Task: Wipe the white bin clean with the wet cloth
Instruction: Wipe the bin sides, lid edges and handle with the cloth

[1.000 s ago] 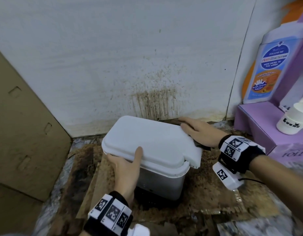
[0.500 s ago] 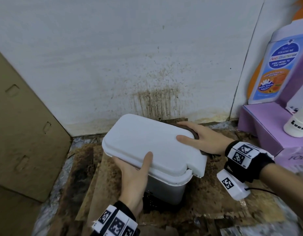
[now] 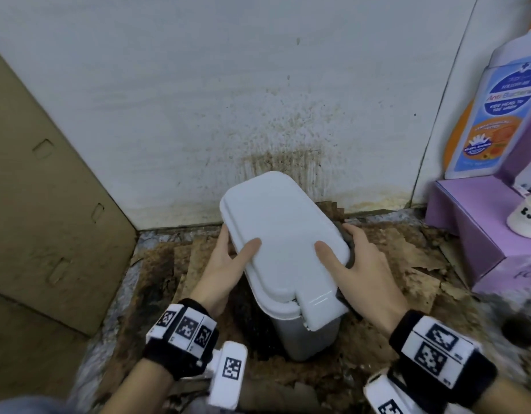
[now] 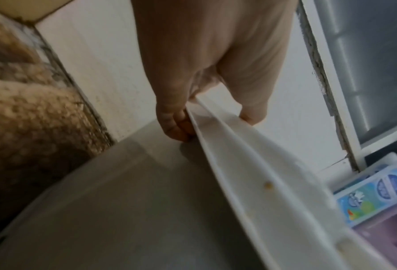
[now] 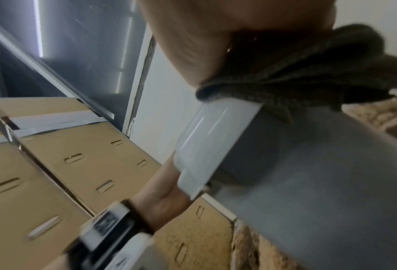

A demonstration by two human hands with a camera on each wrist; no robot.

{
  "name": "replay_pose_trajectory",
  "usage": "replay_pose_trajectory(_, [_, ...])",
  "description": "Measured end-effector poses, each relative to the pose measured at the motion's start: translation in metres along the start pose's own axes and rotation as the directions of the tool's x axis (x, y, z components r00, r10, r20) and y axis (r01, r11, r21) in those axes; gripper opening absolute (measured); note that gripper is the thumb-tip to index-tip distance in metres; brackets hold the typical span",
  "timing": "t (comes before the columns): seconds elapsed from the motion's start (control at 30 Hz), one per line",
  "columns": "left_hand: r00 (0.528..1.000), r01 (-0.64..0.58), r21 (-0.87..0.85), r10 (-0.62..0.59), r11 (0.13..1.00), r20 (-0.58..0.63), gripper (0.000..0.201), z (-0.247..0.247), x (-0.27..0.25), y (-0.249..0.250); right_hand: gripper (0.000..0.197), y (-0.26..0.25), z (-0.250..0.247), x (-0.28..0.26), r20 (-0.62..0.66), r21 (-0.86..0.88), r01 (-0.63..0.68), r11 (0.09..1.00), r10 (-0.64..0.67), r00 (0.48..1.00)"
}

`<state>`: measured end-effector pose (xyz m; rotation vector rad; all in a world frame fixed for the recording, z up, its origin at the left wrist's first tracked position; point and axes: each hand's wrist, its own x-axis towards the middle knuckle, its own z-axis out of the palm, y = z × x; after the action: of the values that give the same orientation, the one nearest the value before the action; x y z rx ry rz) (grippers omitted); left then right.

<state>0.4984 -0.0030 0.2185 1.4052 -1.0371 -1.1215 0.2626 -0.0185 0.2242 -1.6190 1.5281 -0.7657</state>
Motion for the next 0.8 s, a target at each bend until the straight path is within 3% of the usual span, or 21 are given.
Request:
replay_pose_trajectory(0.17, [0.995,0.015,0.133,-0.028,0.991,0.092,0.052,-0.009,0.017,0.008,0.083,-0.006,0.017,-0.024,-0.072,0.121,-0.069,0.99,0.078,0.994])
replay_pose_trajectory(0.47, [0.973,0.035,0.172,-0.073,0.984,0.221,0.07,-0.036,0.039,0.003,0.087,-0.01,0.052,-0.041,-0.094,0.219,-0.046,0.975,0.068,0.993])
replay_pose_trajectory(0.63, [0.972,0.037,0.157,-0.072,0.987,0.222,0.066,-0.044,0.039,-0.008,0.088,-0.012,0.066,-0.047,-0.083,0.213,-0.04,0.976,0.059,0.995])
replay_pose_trajectory(0.8, [0.979,0.018,0.149,-0.047,0.989,0.196,0.063,-0.048,0.036,-0.018,0.073,-0.008,0.071,-0.047,-0.073,0.225,-0.009,0.974,0.026,0.997])
